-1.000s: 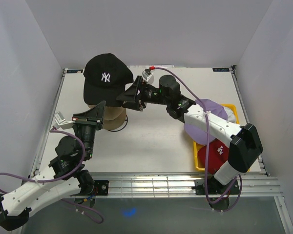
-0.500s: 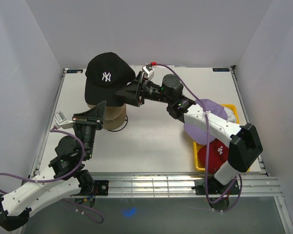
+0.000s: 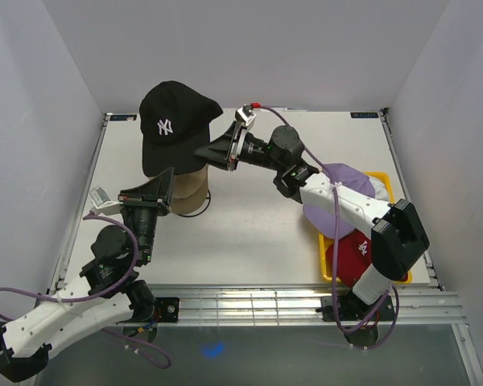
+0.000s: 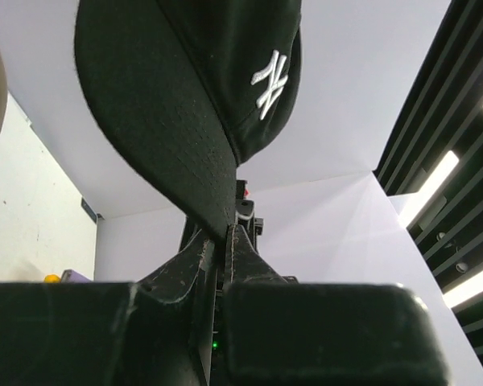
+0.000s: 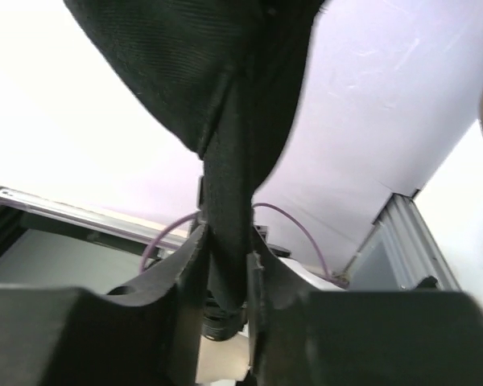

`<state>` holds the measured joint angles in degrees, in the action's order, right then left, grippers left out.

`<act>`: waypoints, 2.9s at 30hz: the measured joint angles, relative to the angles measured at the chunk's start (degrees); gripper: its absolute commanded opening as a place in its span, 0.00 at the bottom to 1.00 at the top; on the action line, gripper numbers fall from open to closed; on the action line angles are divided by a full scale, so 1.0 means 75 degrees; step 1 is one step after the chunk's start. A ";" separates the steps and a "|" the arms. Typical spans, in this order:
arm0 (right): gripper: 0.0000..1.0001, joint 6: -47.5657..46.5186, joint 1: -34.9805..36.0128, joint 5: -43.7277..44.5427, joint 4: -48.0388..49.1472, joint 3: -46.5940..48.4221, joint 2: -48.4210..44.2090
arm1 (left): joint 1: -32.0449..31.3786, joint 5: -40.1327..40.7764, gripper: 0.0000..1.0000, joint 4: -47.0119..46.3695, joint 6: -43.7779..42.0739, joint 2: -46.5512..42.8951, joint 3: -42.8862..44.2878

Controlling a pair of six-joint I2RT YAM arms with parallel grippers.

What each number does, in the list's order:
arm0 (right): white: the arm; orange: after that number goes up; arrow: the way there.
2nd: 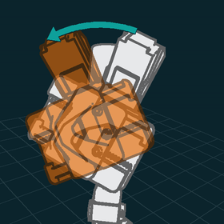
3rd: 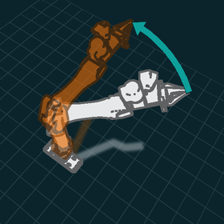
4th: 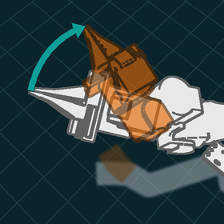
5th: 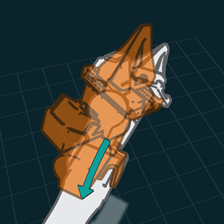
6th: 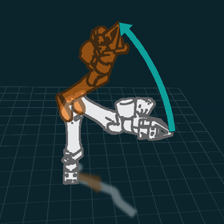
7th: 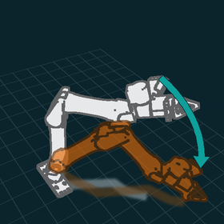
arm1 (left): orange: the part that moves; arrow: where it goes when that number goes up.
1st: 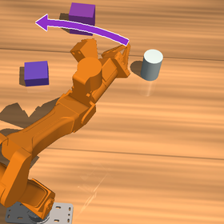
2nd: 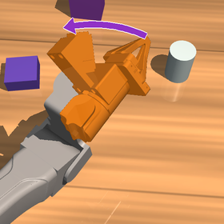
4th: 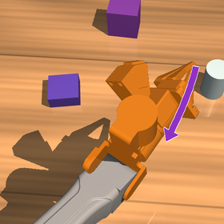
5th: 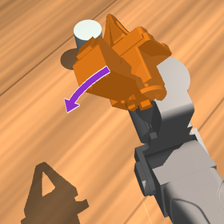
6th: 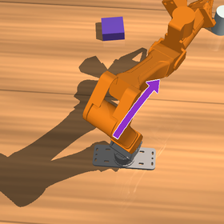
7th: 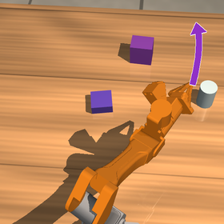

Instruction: Stack the hats

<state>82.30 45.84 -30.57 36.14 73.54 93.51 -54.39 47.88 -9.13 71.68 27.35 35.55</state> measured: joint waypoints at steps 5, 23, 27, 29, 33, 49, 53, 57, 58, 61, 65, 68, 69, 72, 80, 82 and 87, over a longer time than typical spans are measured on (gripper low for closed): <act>0.08 0.0446 -0.0076 -0.0082 0.0475 0.0061 0.0061 | 0.0032 0.0041 0.00 0.0679 0.0146 0.0169 0.0344; 0.08 0.2699 -0.0047 -0.0836 0.2751 0.1035 0.1719 | 0.0015 -0.1483 0.60 0.3229 -0.0749 0.0047 0.1623; 0.08 0.3127 -0.0152 -0.0933 0.3217 0.1486 0.2060 | 0.0015 -0.1862 0.94 0.3299 -0.1093 -0.0256 0.1935; 0.08 0.3290 -0.0254 -0.0953 0.3421 0.1614 0.2148 | 0.0015 -0.1996 0.95 0.3328 -0.1256 -0.0300 0.2177; 0.08 0.3573 -0.0542 -0.0956 0.3742 0.1670 0.2177 | 0.0015 -0.2049 0.95 0.3354 -0.1495 -0.0318 0.2570; 0.08 0.3966 -0.1696 -0.1017 0.4194 0.1253 0.1626 | -0.2311 0.0038 0.95 0.3783 -0.4033 0.1673 0.5266; 0.08 0.3893 -0.2057 -0.1107 0.4202 0.0956 0.1215 | -0.4176 0.1099 0.87 0.3337 -0.5214 0.1443 0.5266; 0.08 0.3695 -0.2393 -0.1195 0.4179 0.0606 0.0825 | -0.6050 0.2430 0.87 0.1612 -0.6974 0.1110 0.5050; 0.08 0.3649 -0.2436 -0.1209 0.4170 0.0560 0.0775 | -0.6204 0.2710 0.88 0.0906 -0.7618 0.1099 0.4876; 0.08 0.3488 -0.2527 -0.1300 0.4036 0.0452 0.0629 | -0.6330 0.3252 0.89 -0.1428 -0.9702 0.1422 0.4319; 0.08 0.3346 -0.2579 -0.1419 0.3928 0.0449 0.0580 | -0.6213 0.3666 0.92 -0.3483 -1.2158 0.2812 0.4645; 0.08 0.3287 -0.2620 -0.1495 0.3853 0.0396 0.0548 | -0.5636 0.3835 0.94 -0.4334 -1.3481 0.4068 0.5327; 0.08 0.3276 -0.2649 -0.1513 0.3818 0.0358 0.0530 | -0.5380 0.3873 0.94 -0.4704 -1.4006 0.4468 0.5464; 0.08 0.3226 -0.2745 -0.1568 0.3730 0.0332 0.0507 | -0.4864 0.4007 0.96 -0.5814 -1.5419 0.5380 0.5511; 0.08 0.3168 -0.2970 -0.1679 0.3649 0.0286 0.0472 | -0.3523 0.3934 0.98 -0.3442 -1.4309 0.5164 0.6094; 0.08 0.3165 -0.3019 -0.1728 0.3634 0.0251 0.0472 | -0.3188 0.3818 0.98 -0.2337 -1.3630 0.5062 0.6796; 0.08 0.3168 -0.3118 -0.1778 0.3611 0.0169 0.0469 | -0.1035 0.2856 0.98 0.1250 -1.1019 0.5939 0.9352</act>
<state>106.06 22.46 -43.90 63.22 74.81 97.03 -62.15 69.30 0.25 -10.96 71.90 105.69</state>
